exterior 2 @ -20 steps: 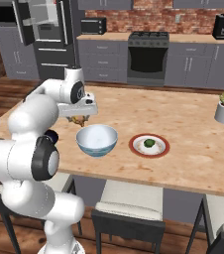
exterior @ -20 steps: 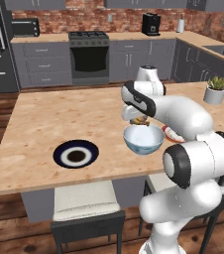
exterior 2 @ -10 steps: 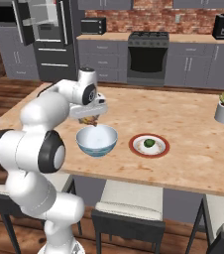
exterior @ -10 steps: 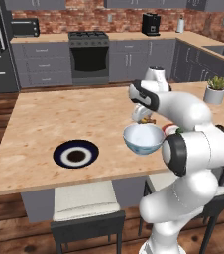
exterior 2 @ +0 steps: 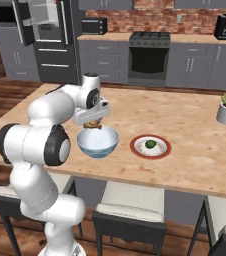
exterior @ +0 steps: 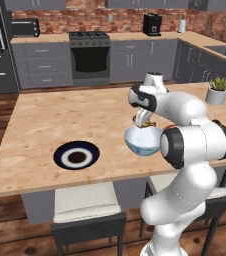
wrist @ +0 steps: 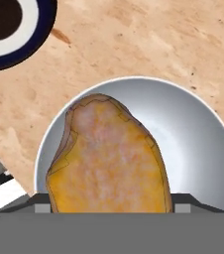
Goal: Pick the chicken drumstick and avocado from their plates and place them in the bowl. Then put the bowl in the fridge.
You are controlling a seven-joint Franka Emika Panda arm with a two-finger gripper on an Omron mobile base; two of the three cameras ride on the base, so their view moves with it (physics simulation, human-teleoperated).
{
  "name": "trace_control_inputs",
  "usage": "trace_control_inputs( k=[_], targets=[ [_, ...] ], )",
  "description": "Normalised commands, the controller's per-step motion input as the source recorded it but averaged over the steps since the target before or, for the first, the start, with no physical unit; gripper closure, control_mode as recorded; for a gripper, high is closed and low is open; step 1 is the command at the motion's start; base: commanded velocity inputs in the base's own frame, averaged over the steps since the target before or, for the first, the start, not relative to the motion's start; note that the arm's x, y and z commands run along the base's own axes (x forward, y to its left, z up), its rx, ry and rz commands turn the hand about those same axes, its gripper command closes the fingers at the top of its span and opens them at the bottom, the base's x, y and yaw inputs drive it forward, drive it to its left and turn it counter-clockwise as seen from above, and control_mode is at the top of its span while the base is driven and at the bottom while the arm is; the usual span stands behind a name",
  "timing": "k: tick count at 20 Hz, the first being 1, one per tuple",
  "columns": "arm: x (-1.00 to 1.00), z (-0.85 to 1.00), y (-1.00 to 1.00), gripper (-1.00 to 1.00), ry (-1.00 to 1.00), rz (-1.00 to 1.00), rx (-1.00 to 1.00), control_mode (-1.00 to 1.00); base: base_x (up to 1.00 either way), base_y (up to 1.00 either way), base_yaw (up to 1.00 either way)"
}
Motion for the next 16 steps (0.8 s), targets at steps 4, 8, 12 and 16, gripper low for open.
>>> trace_control_inputs(
  k=[4, 8, 12, 16],
  targets=[
    [0.18, -0.30, 0.00, 1.00, 0.07, 0.00, -0.15, -1.00, 0.00, 0.00, 0.00],
    [0.09, -0.35, -0.03, 1.00, 0.02, 0.01, -0.07, -1.00, 0.00, 0.00, 0.00],
    [0.01, -0.38, -0.03, 1.00, 0.00, 0.01, 0.00, -1.00, 0.00, 0.00, 0.00],
    [0.04, -0.35, -0.05, 1.00, 0.02, 0.02, 0.00, -1.00, 0.00, 0.00, 0.00]
  ],
)
